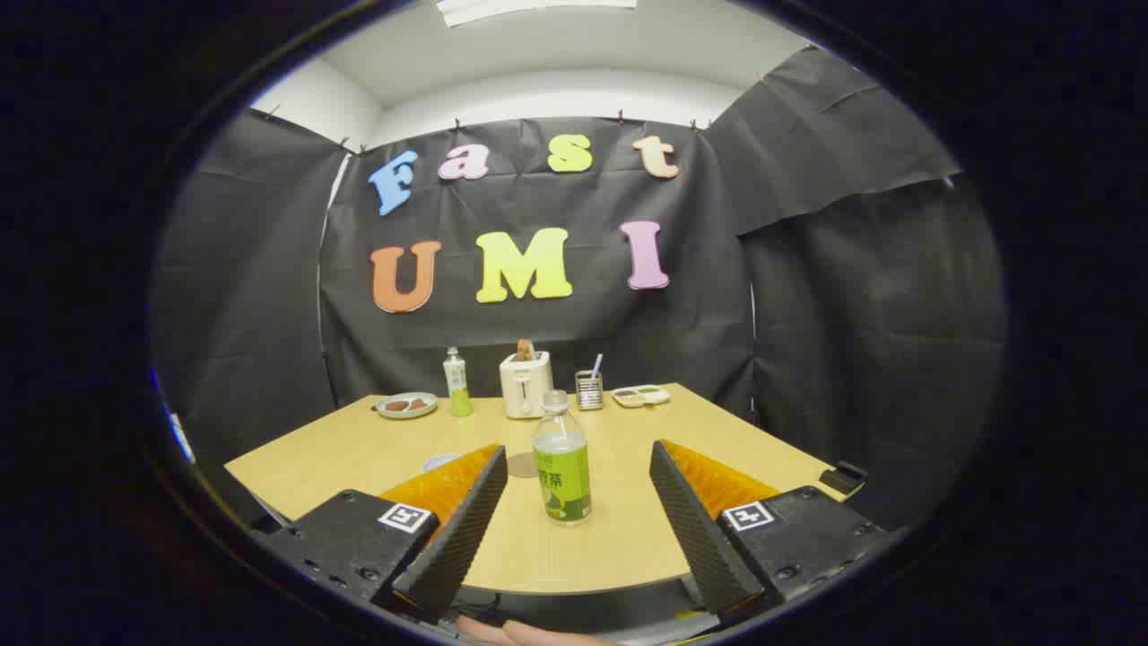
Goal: Take the bottle from table, then pour the juice into the cup, finally place the bottle on the coaster
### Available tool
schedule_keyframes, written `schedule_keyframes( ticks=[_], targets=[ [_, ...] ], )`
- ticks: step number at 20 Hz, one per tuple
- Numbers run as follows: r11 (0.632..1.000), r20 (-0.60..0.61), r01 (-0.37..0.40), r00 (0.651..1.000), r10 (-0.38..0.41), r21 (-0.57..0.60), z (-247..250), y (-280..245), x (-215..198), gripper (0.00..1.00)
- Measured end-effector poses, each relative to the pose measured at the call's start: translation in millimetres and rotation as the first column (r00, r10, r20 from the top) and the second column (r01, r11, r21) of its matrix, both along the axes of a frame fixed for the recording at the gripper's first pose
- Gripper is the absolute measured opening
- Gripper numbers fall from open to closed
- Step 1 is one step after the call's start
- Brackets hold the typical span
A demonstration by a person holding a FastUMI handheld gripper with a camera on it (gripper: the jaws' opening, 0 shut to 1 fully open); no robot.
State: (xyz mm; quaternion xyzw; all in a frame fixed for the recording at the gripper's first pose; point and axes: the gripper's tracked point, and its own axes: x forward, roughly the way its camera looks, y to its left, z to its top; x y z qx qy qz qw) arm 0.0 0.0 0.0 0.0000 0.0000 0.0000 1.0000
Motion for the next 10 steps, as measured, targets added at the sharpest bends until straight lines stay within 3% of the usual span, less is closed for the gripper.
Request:
schedule_keyframes(
  ticks=[10],
  targets=[
    [1.0, 0.032, 0.006, 0.999, -0.005, -0.022, -6.1, -7.3, 13.1, 1.0]
  ],
)
